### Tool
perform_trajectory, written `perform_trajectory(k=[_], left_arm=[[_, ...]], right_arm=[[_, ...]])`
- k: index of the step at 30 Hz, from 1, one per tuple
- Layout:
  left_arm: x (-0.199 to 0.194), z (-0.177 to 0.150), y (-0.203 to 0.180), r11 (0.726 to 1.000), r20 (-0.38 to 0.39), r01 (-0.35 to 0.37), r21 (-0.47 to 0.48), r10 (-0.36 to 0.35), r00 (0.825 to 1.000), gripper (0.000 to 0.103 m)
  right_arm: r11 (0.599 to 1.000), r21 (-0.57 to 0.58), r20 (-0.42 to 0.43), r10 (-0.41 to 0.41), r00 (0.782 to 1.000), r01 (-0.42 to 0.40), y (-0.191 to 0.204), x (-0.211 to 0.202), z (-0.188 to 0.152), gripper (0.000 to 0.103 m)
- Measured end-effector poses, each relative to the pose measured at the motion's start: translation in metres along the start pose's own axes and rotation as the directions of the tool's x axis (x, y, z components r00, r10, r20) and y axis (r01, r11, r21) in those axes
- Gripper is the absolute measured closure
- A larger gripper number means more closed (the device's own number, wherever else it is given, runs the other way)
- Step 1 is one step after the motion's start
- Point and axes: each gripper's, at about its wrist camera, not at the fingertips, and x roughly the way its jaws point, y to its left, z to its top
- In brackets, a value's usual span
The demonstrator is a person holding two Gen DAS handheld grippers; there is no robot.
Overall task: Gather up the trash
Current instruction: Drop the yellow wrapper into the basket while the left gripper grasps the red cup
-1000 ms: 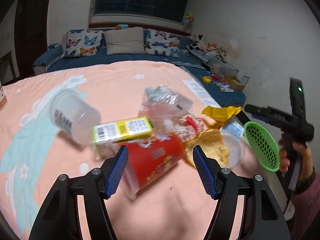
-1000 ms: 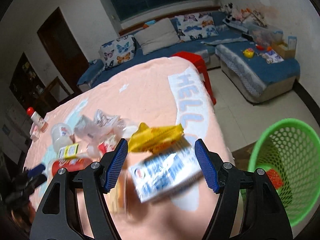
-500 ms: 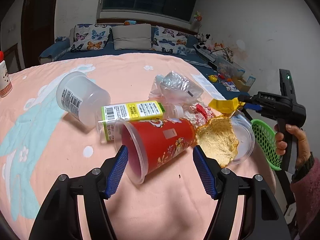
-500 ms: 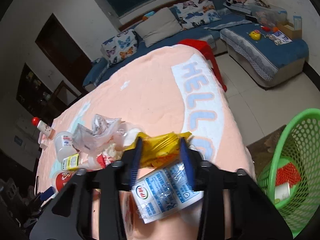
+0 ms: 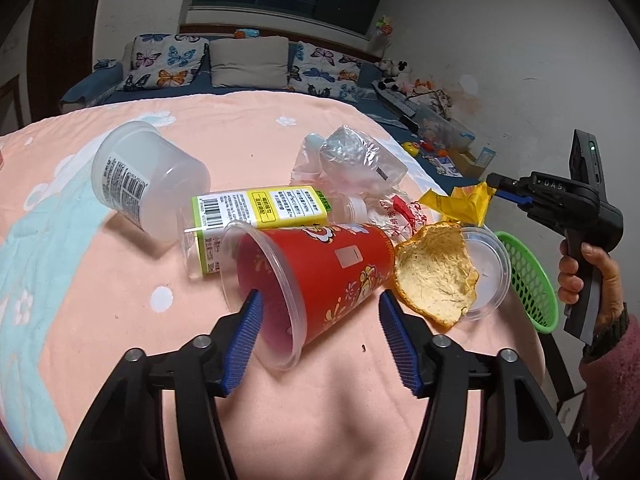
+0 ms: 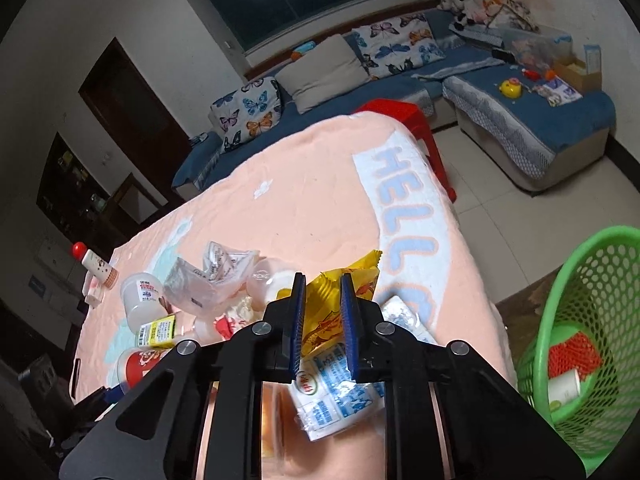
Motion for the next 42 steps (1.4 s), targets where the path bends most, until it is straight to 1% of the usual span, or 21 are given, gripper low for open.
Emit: perform_trajectory(k=[3,7,9,10,12,16,20,21,22,23,26,28,30,32,35,37,40,41,42], left_arm=[[0.003,0.003,0.004,0.999,0.001,0.028,-0.015,-0.028,1.0,0.054],[0.009,0.004,0.006,0.999,-0.004,0.045,-0.023,-0.045,0.999,0.057],[0.012,0.004,0.008,0.998,-0.012,0.062,-0.03,-0.063,0.998,0.066],[0.013,0.004,0.008,0.997,-0.016,0.064,-0.03,-0.065,0.998,0.068],[0.014,0.003,0.007,0.997,-0.019,0.069,-0.025,-0.069,0.997,0.078],[0.01,0.003,0.004,0.995,-0.011,0.1,-0.012,-0.1,0.995,0.085],[0.0,0.002,-0.008,0.992,-0.004,0.127,0.024,-0.127,0.992,0.098],[-0.004,0.002,-0.011,0.992,0.0,0.119,0.039,-0.119,0.993,0.098],[-0.007,0.002,-0.014,0.993,0.004,0.106,0.053,-0.107,0.994,0.098],[-0.012,0.001,-0.015,0.992,0.005,0.112,0.057,-0.112,0.994,0.098],[-0.022,-0.001,-0.014,0.992,-0.002,0.111,0.056,-0.111,0.994,0.098],[-0.029,0.0,-0.014,0.991,-0.004,0.124,0.05,-0.124,0.992,0.098],[-0.04,0.003,-0.017,0.991,0.012,0.117,0.067,-0.118,0.993,0.098],[-0.052,0.007,-0.023,0.989,0.033,0.127,0.08,-0.13,0.991,0.098],[-0.064,0.013,-0.035,0.985,0.061,0.136,0.105,-0.143,0.988,0.098],[-0.07,0.017,-0.043,0.98,0.073,0.159,0.121,-0.169,0.983,0.098],[-0.074,0.026,-0.065,0.965,0.084,0.207,0.159,-0.222,0.971,0.098],[-0.073,0.03,-0.076,0.958,0.084,0.223,0.179,-0.241,0.967,0.098],[-0.071,0.033,-0.086,0.952,0.078,0.239,0.193,-0.258,0.963,0.098]], right_arm=[[1.0,-0.016,0.021,-0.002,1.0,0.002,0.008,-0.008,0.001,0.085],[0.999,-0.04,0.035,0.015,0.999,-0.014,0.014,-0.02,0.003,0.085],[0.998,-0.052,0.045,0.027,0.999,-0.025,0.017,-0.028,0.005,0.085],[0.998,-0.056,0.052,0.03,0.998,-0.027,0.018,-0.032,0.005,0.085],[0.997,-0.065,0.064,0.036,0.997,-0.032,0.02,-0.039,0.007,0.086],[0.997,-0.067,0.085,0.036,0.996,-0.03,0.018,-0.056,0.006,0.086],[0.999,-0.052,0.126,0.017,0.992,-0.01,0.004,-0.081,-0.001,0.086],[0.999,-0.048,0.135,0.009,0.991,-0.002,0.0,-0.087,-0.004,0.086],[0.999,-0.039,0.146,-0.008,0.989,0.014,-0.006,-0.094,-0.006,0.086],[0.999,-0.032,0.155,-0.024,0.988,0.029,-0.012,-0.1,-0.008,0.086],[0.995,-0.007,0.18,-0.099,0.979,0.102,-0.038,-0.121,-0.016,0.086],[0.987,0.017,0.18,-0.159,0.971,0.159,-0.059,-0.13,-0.022,0.086],[0.975,0.052,0.172,-0.222,0.96,0.216,-0.081,-0.134,-0.03,0.086],[0.955,0.073,0.161,-0.296,0.942,0.287,-0.103,-0.135,-0.038,0.086],[0.937,0.112,0.122,-0.343,0.932,0.33,-0.13,-0.128,-0.051,0.086],[0.916,0.124,0.084,-0.392,0.916,0.38,-0.149,-0.119,-0.06,0.086],[0.904,0.16,0.042,-0.407,0.912,0.396,-0.172,-0.108,-0.07,0.085],[0.905,0.17,0.033,-0.4,0.916,0.39,-0.177,-0.106,-0.072,0.085],[0.902,0.185,0.03,-0.403,0.915,0.391,-0.184,-0.106,-0.076,0.082]])
